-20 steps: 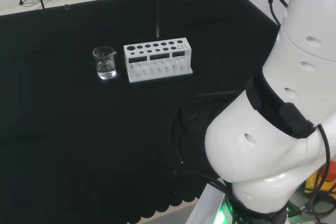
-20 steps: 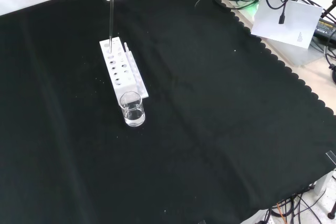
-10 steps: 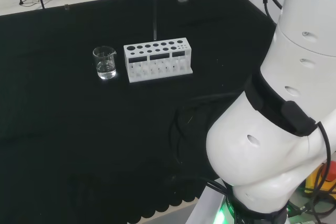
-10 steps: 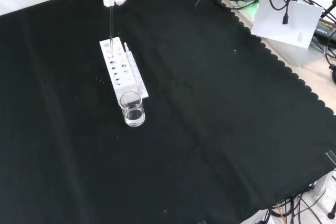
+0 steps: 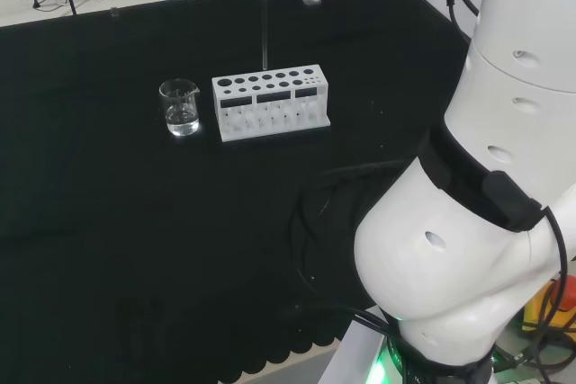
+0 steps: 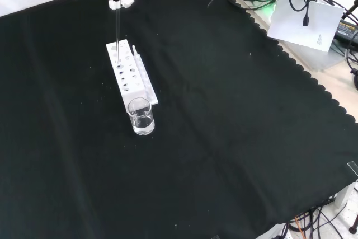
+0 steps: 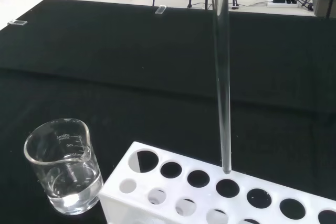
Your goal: Put the glass rod back on the white test tube rack.
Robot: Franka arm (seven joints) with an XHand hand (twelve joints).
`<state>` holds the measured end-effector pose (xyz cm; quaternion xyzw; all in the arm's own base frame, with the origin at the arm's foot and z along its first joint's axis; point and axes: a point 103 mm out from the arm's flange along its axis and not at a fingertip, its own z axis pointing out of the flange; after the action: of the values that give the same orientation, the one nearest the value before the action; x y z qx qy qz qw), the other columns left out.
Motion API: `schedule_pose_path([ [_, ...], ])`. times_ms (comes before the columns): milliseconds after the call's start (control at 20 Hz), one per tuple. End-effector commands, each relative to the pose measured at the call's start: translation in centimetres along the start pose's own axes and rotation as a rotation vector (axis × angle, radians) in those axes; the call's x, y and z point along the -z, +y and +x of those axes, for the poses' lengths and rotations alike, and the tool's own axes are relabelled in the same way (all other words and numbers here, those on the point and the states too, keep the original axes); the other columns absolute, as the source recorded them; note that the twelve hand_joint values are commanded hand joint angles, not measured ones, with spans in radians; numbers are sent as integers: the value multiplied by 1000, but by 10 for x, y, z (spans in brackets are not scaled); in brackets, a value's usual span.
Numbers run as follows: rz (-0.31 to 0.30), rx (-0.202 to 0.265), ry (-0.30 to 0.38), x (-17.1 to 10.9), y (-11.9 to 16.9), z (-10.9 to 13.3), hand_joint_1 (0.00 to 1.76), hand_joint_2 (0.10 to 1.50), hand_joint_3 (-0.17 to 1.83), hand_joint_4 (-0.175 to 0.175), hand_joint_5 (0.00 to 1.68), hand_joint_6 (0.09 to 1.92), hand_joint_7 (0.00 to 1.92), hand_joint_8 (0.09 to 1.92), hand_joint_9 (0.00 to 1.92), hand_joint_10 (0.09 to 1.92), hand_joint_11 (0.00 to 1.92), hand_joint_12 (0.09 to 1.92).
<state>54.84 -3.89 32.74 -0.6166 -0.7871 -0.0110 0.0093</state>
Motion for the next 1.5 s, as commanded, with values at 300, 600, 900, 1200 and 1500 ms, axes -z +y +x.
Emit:
schedule_pose_path([
  [300, 11, 0, 9, -15, 4, 0, 1314, 1097, -175, -175, 1324, 149, 1208, 953, 1634, 707, 1637, 640],
  [600, 27, -10, 9, -16, 2, -3, 1314, 1097, -175, -175, 1325, 149, 1208, 953, 1635, 707, 1638, 641],
  [900, 55, -21, 14, -32, 3, -8, 1314, 1097, -175, -175, 1325, 148, 1208, 953, 1635, 706, 1638, 641],
  [1200, 76, -20, 27, -50, 7, -11, 1314, 1097, -175, -175, 1325, 148, 1208, 953, 1635, 706, 1638, 642],
  [1500, 86, -21, 35, -60, 10, -14, 1314, 1097, -175, -175, 1325, 147, 1208, 953, 1634, 706, 1637, 642],
])
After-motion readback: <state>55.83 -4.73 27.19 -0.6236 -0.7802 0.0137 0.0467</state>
